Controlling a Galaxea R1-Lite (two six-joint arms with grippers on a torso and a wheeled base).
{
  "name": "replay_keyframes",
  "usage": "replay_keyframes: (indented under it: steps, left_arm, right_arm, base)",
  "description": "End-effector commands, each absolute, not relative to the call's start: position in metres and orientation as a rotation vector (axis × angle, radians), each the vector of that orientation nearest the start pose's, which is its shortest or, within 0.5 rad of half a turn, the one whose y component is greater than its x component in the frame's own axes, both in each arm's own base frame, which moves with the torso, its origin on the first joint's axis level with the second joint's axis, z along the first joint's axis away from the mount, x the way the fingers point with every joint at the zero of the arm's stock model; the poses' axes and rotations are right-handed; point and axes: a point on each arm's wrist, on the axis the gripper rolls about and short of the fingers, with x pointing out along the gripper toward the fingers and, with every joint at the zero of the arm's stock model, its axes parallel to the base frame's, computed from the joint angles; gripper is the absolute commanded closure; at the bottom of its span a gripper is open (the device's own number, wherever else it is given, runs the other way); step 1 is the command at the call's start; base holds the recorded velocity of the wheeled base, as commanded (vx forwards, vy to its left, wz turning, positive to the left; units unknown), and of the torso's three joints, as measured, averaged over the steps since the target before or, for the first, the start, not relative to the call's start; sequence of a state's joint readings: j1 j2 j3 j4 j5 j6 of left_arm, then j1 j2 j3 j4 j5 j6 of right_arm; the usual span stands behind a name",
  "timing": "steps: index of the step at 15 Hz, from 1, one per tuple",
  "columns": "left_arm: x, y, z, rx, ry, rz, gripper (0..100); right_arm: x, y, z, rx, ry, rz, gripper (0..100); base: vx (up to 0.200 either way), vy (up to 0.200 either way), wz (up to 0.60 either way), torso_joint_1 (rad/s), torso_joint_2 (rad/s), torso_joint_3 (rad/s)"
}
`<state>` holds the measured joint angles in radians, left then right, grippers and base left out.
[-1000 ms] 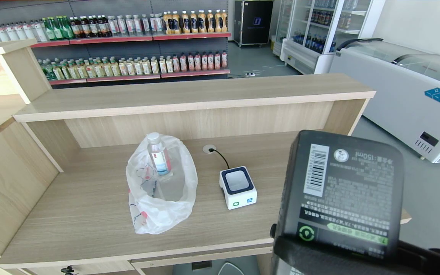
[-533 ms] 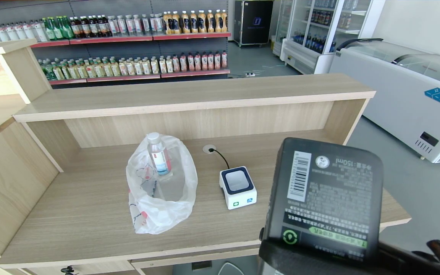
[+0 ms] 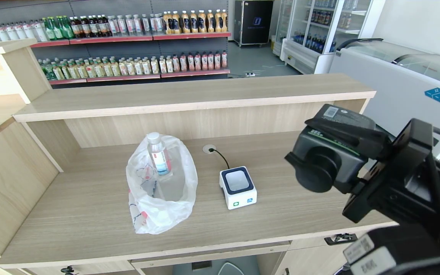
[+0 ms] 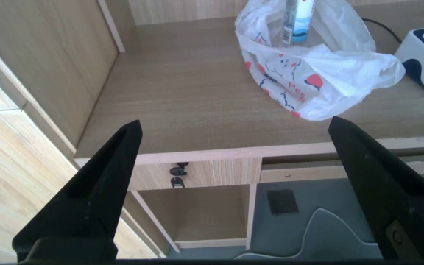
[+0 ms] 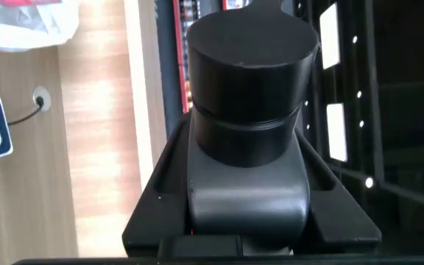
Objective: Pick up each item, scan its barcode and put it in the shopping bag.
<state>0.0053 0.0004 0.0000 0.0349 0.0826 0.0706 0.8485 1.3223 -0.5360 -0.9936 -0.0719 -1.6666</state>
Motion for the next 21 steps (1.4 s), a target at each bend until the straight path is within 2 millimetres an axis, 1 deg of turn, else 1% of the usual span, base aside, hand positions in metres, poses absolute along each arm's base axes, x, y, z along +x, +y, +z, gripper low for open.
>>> replay_keyframes:
  steps: [1,2,3,5,6,7,8,9,10,11,13,14,15,17,19,21]
  left_arm:
    - [-0.023,0.002,0.072,0.072,0.038,0.088,0]
    - [-0.023,0.002,0.072,0.072,0.038,0.088,0]
    - [-0.023,0.002,0.072,0.072,0.038,0.086,0]
    - [-0.023,0.002,0.072,0.072,0.038,0.088,0]
    - [-0.023,0.002,0.072,0.072,0.038,0.086,0]
    - [-0.023,0.002,0.072,0.072,0.038,0.088,0]
    - [-0.023,0.002,0.072,0.072,0.038,0.088,0]
    - [-0.023,0.002,0.072,0.072,0.038,0.088,0]
    - [-0.023,0.002,0.072,0.072,0.038,0.088,0]
    - [-0.023,0.002,0.072,0.072,0.038,0.088,0]
    - [-0.023,0.002,0.072,0.072,0.038,0.088,0]
    - [-0.023,0.002,0.072,0.072,0.038,0.088,0]
    - [-0.023,0.002,0.072,0.072,0.038,0.088,0]
    - [-0.023,0.002,0.072,0.072,0.038,0.088,0]
    - [-0.023,0.002,0.072,0.072,0.038,0.088,0]
    - [-0.023,0.002,0.072,0.072,0.038,0.088,0]
  right_arm:
    - [0.154,0.087,0.254,-1.335,-0.472,0.116,100]
    - [0.157,0.077,0.254,-1.292,-0.408,0.073,100]
    - [0.162,0.048,0.254,-1.174,-0.254,-0.052,100]
    - [0.162,0.005,0.266,-1.127,-0.151,-0.280,100]
    - [0.163,0.000,0.267,-1.071,-0.126,-0.289,100]
    - [0.165,-0.001,0.269,-0.943,-0.090,-0.257,100]
    - [0.165,-0.002,0.279,-0.821,-0.066,-0.240,100]
    - [0.166,-0.001,0.290,-0.765,-0.077,-0.239,100]
    - [0.167,-0.001,0.294,-0.728,-0.083,-0.238,100]
    - [0.180,-0.002,0.300,-0.584,-0.084,-0.225,100]
    - [0.195,-0.002,0.304,-0.436,-0.085,-0.221,100]
    - [0.198,-0.005,0.299,-0.392,-0.054,-0.225,100]
    - [0.196,-0.007,0.289,-0.321,0.009,-0.217,100]
    - [0.189,-0.004,0.275,-0.207,0.084,-0.188,100]
    - [0.186,-0.003,0.269,-0.157,0.136,-0.141,100]
    - [0.186,-0.001,0.267,-0.146,0.142,-0.095,100]
  base:
    - [0.000,0.000,0.00,0.000,0.00,0.000]
    - [0.000,0.000,0.00,0.000,0.00,0.000]
    - [0.000,0.000,0.00,0.000,0.00,0.000]
    - [0.000,0.000,0.00,0.000,0.00,0.000]
    - [0.000,0.000,0.00,0.000,0.00,0.000]
    - [0.000,0.000,0.00,0.000,0.00,0.000]
    - [0.000,0.000,0.00,0.000,0.00,0.000]
    - [0.000,0.000,0.00,0.000,0.00,0.000]
    - [0.000,0.000,0.00,0.000,0.00,0.000]
    - [0.000,0.000,0.00,0.000,0.00,0.000]
    - [0.000,0.000,0.00,0.000,0.00,0.000]
    - [0.000,0.000,0.00,0.000,0.00,0.000]
    - [0.000,0.000,0.00,0.000,0.00,0.000]
    - [0.000,0.000,0.00,0.000,0.00,0.000]
    - [0.000,0.000,0.00,0.000,0.00,0.000]
    - [0.000,0.000,0.00,0.000,0.00,0.000]
